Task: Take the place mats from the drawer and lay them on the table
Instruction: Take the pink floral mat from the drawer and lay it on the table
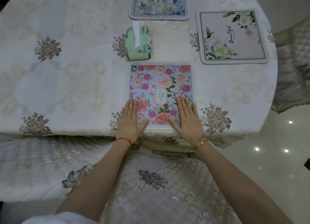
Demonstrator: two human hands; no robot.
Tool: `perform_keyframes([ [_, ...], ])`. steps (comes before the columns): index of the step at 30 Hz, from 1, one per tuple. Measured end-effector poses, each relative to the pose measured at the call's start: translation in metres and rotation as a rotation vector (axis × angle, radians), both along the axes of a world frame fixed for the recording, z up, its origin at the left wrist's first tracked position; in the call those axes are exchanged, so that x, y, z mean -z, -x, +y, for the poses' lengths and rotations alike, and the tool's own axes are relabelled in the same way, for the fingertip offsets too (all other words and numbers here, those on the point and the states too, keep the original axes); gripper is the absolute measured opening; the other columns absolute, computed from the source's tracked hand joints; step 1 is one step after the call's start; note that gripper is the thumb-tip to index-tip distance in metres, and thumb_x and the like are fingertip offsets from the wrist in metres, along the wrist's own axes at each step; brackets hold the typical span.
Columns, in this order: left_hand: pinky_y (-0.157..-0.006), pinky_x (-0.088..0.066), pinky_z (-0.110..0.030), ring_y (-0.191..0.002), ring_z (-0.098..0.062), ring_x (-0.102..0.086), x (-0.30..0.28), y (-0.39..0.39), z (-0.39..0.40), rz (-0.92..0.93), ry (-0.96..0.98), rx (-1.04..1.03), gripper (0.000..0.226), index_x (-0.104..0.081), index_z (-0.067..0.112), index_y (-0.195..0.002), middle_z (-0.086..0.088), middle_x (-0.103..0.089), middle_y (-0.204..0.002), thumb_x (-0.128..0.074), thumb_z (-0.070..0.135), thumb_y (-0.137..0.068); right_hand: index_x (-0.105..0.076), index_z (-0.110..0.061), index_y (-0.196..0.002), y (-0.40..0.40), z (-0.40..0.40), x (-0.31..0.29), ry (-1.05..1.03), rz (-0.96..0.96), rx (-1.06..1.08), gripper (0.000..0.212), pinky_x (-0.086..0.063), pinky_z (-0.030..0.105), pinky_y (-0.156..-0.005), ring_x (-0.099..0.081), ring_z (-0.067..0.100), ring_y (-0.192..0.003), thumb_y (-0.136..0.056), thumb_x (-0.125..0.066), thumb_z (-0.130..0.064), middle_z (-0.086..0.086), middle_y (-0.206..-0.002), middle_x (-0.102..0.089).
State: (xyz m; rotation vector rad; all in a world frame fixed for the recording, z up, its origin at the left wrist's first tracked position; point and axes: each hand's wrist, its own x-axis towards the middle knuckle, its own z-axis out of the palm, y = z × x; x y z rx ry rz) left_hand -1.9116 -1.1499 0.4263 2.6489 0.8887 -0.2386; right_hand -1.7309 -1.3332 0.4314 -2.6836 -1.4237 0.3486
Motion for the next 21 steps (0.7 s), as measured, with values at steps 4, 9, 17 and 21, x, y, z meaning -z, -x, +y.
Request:
perform_keyframes([
  [4, -0.122, 0.005, -0.036, -0.147, -0.017, 0.02, -0.004, 0.002, 0.004, 0.006, 0.019, -0.013, 0.093, 0.018, 0.012, -0.151, -0.005, 0.021, -0.16, -0.021, 0.071, -0.091, 0.006, -0.011, -0.155, -0.004, -0.017, 0.0, -0.01, 0.056, 0.05, 0.081, 0.0, 0.045, -0.123, 0.011, 0.016, -0.151, -0.098, -0.022, -0.061, 0.004, -0.164, 0.009],
  [9, -0.122, 0.006, -0.036, -0.148, -0.017, 0.019, -0.012, -0.014, 0.023, -0.082, 0.037, 0.011, 0.082, 0.014, 0.013, -0.152, -0.004, 0.018, -0.161, -0.024, 0.059, -0.097, 0.004, -0.013, -0.156, -0.024, 0.009, -0.006, -0.087, 0.079, 0.144, 0.076, 0.005, 0.042, -0.123, 0.012, 0.016, -0.151, -0.1, -0.022, -0.058, 0.003, -0.164, 0.008],
  [17, -0.12, 0.01, -0.035, -0.149, -0.024, 0.013, -0.012, -0.099, 0.081, -0.065, -0.014, 0.104, 0.082, 0.003, 0.013, -0.154, -0.007, 0.01, -0.162, -0.029, 0.059, -0.095, -0.007, -0.016, -0.157, -0.071, 0.119, -0.006, -0.11, 0.105, 0.007, 0.072, 0.005, 0.039, -0.123, 0.001, 0.02, -0.152, -0.098, -0.023, -0.055, 0.003, -0.165, -0.005],
  [21, -0.122, 0.006, -0.04, -0.149, -0.026, 0.011, -0.009, -0.127, 0.1, -0.091, -0.01, 0.158, 0.076, 0.0, 0.019, -0.155, -0.007, 0.007, -0.163, -0.028, 0.056, -0.095, -0.006, -0.021, -0.157, -0.078, 0.138, 0.006, -0.097, 0.067, -0.009, 0.07, 0.006, 0.041, -0.123, 0.001, 0.021, -0.152, -0.1, -0.028, -0.055, 0.0, -0.165, -0.004],
])
